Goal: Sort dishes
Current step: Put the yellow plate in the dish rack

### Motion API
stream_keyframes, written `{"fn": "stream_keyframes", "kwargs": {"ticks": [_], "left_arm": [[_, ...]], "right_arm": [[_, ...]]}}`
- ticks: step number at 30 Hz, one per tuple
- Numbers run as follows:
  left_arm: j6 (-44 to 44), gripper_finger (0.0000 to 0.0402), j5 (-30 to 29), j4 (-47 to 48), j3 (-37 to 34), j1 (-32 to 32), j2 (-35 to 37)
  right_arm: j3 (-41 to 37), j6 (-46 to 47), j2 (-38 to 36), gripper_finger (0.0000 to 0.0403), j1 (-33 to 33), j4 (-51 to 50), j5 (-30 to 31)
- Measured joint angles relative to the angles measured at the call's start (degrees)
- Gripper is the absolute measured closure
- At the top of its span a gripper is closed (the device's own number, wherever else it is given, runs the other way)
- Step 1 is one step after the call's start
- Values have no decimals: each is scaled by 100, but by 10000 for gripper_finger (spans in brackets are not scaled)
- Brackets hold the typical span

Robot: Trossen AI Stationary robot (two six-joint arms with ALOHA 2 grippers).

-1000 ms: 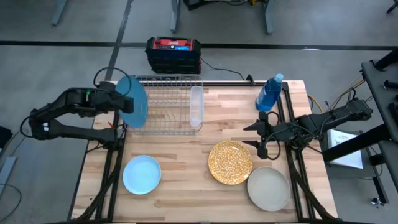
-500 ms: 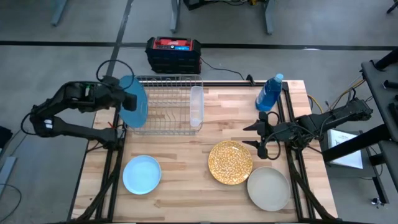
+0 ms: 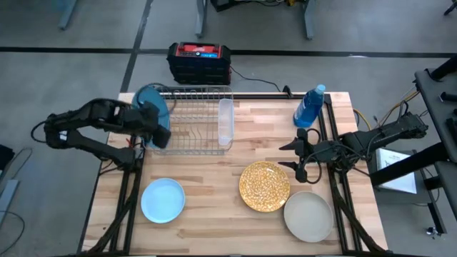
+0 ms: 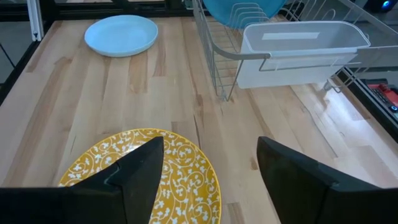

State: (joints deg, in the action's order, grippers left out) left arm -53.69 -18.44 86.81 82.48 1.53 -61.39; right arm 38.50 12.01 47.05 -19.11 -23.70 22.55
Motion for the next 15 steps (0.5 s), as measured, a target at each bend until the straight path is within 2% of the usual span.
{"fn": "stream_keyframes", "kwargs": {"ticks": [4, 9, 15], "left_arm": [[-136, 218, -50, -219, 0, -803, -128], [-568, 235, -468, -631, 0, -1777, -331], [-665, 246, -1123, -914, 117, -2491, -799]], "right_arm": [[0, 0, 0, 157, 1, 0, 0], [-8, 5, 0, 154, 1, 4, 1], [-10, 422, 0, 152, 1, 11, 7]]}}
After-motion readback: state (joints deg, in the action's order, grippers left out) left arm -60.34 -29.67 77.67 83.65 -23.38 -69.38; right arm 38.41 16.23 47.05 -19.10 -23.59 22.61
